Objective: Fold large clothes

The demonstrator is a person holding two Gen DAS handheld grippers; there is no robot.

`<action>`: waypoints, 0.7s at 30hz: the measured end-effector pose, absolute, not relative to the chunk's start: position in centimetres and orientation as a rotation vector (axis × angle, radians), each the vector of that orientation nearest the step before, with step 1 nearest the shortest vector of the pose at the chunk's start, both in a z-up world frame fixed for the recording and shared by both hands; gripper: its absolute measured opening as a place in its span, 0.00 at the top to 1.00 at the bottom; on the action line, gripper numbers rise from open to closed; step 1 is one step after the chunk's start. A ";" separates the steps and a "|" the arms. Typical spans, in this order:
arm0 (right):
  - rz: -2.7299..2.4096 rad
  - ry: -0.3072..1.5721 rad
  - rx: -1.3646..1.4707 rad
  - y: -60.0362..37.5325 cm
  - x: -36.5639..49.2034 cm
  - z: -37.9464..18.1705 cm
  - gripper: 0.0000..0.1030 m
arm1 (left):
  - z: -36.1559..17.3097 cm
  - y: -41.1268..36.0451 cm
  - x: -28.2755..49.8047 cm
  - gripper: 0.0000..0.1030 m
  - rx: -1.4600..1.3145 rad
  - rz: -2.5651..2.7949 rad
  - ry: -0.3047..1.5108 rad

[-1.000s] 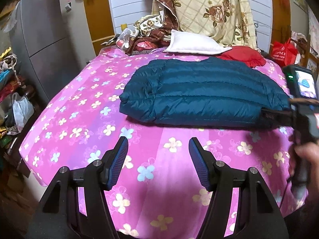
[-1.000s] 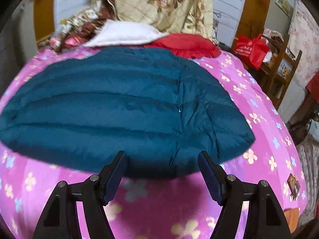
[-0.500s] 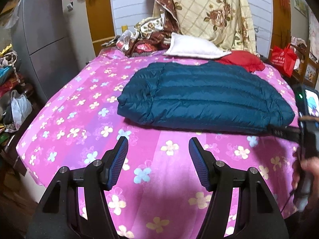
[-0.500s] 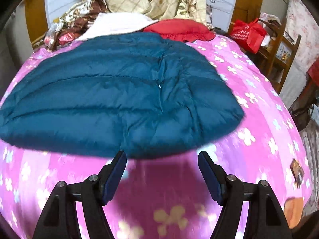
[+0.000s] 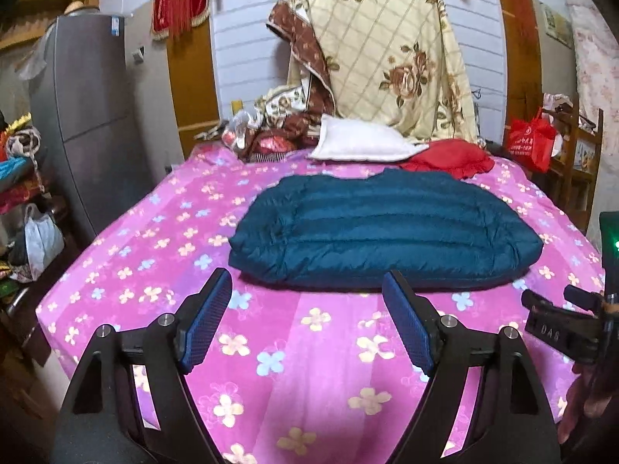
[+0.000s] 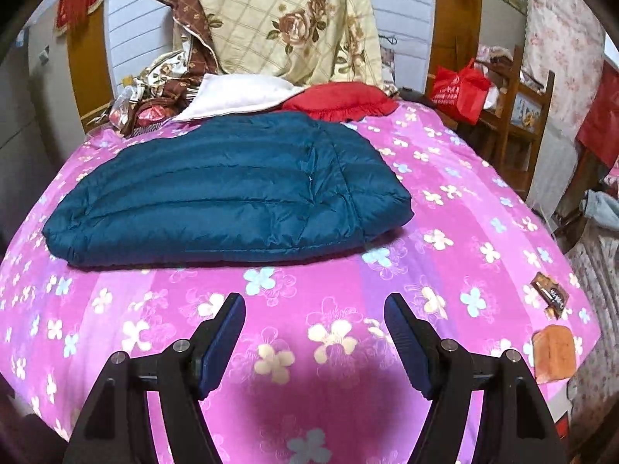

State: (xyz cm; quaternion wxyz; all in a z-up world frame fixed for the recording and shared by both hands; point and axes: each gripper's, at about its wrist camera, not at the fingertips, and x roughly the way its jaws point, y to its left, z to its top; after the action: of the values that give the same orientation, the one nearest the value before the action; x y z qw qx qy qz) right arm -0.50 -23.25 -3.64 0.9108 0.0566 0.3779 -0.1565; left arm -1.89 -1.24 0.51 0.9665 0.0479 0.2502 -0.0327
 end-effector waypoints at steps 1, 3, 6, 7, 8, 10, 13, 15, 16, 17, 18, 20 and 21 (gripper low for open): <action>-0.320 0.779 0.111 -22.9 -0.8 -3.7 0.31 | 0.6 -1.3 -2.0 0.22 0.100 -0.068 0.503; -0.314 0.783 0.110 -22.7 -1.1 -3.7 0.31 | 0.5 -1.4 -1.9 0.22 0.102 -0.083 0.516; -0.292 0.804 0.117 -22.2 -1.3 -4.5 0.31 | 0.2 -1.6 -1.9 0.22 0.094 -0.098 0.537; -0.285 0.817 0.119 -22.0 -1.3 -4.8 0.31 | 0.1 -1.6 -1.8 0.22 0.091 -0.099 0.544; -0.282 0.826 0.118 -21.9 -1.2 -5.1 0.31 | 0.0 -1.6 -1.7 0.22 0.091 -0.098 0.552; -0.277 0.847 0.107 -21.6 -1.2 -5.9 0.31 | -0.3 -1.7 -1.5 0.22 0.094 -0.100 0.566; -0.278 0.862 0.104 -21.4 -1.1 -6.5 0.31 | -0.7 -1.7 -1.4 0.22 0.096 -0.100 0.582; -0.276 0.868 0.102 -21.3 -1.0 -6.8 0.31 | -0.9 -1.8 -1.2 0.22 0.096 -0.099 0.595; -0.277 0.868 0.100 -21.3 -0.9 -6.9 0.31 | -1.0 -1.8 -1.2 0.22 0.095 -0.098 0.596; -0.277 0.868 0.098 -21.3 -0.9 -6.9 0.31 | -1.1 -1.8 -1.2 0.22 0.094 -0.098 0.599; -0.277 0.869 0.097 -21.3 -0.9 -6.9 0.31 | -1.1 -1.9 -1.1 0.22 0.094 -0.097 0.603; -0.277 0.871 0.093 -21.2 -0.9 -7.0 0.31 | -1.2 -1.9 -1.0 0.22 0.094 -0.095 0.608; -0.277 0.873 0.092 -21.3 -0.9 -7.1 0.31 | -1.3 -2.0 -0.9 0.22 0.095 -0.098 0.611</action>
State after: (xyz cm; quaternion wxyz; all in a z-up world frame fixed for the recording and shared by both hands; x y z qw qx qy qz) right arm -0.88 -21.26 -7.09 0.8960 0.0444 0.4212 -0.1338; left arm -0.94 -1.96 -1.30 0.9514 0.0467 0.3006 -0.0480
